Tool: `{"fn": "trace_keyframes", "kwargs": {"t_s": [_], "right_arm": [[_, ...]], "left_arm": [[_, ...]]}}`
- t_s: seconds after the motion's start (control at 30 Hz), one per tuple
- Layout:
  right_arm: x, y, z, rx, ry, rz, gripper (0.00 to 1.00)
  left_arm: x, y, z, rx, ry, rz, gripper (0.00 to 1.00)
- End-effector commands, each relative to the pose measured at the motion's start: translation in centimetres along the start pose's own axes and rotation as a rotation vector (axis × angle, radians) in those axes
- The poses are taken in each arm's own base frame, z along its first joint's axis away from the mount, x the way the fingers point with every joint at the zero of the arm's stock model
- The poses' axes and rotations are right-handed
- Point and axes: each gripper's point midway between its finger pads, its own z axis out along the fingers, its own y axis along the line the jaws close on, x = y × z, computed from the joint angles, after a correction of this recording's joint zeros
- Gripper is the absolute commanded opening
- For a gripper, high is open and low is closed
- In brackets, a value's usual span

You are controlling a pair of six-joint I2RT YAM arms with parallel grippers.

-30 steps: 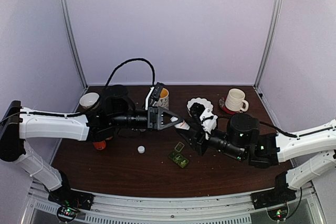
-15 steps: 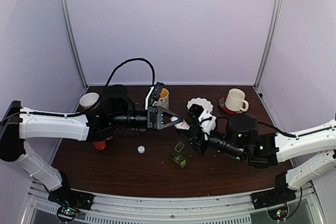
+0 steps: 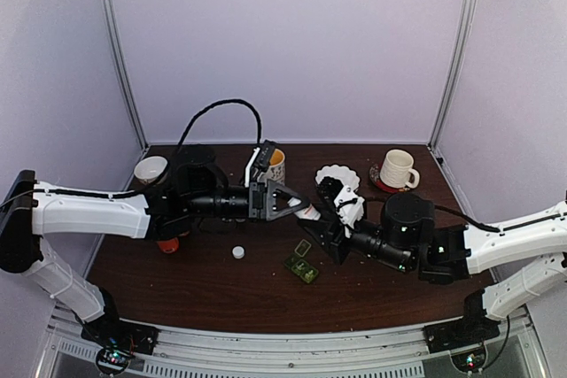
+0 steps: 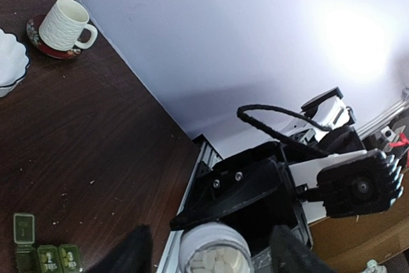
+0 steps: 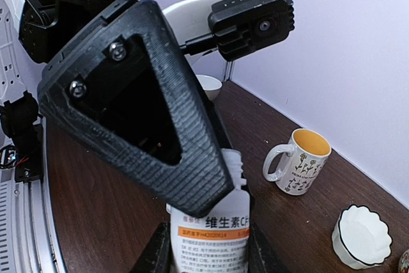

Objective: Sort the pills into containers
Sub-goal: Hold the pill bottle, then move the pill container to the center of the board.

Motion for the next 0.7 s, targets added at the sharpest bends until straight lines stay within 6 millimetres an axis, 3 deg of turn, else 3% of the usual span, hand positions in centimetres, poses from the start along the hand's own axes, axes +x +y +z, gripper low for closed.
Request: {"fn": "trace_keyframes", "kwargs": {"t_s": [0.0, 0.13, 0.3, 0.47, 0.57, 0.67], "right_arm": [[0.0, -0.2, -0.5, 0.000, 0.005, 0.019, 0.10], [1.3, 0.3, -0.8, -0.029, 0.044, 0.022, 0.07], [3.2, 1.3, -1.0, -0.087, 0.119, 0.033, 0.06], [5.1, 1.5, -0.7, -0.108, 0.181, 0.079, 0.05], [6.4, 1.6, -0.5, -0.121, 0.223, 0.108, 0.04], [7.8, 1.7, -0.1, -0.129, 0.268, 0.130, 0.04]], "left_arm": [[-0.9, 0.2, -1.2, -0.039, -0.040, 0.074, 0.79], [-1.9, 0.9, -3.1, -0.112, -0.060, 0.110, 0.97], [-3.0, 2.8, -6.6, -0.291, -0.111, 0.159, 0.98], [-4.2, 4.2, -11.1, -0.447, -0.270, 0.174, 0.97], [-4.4, 4.4, -13.2, -0.470, -0.349, 0.189, 0.98], [-4.2, 4.5, -14.0, -0.448, -0.373, 0.183, 0.98]]}}
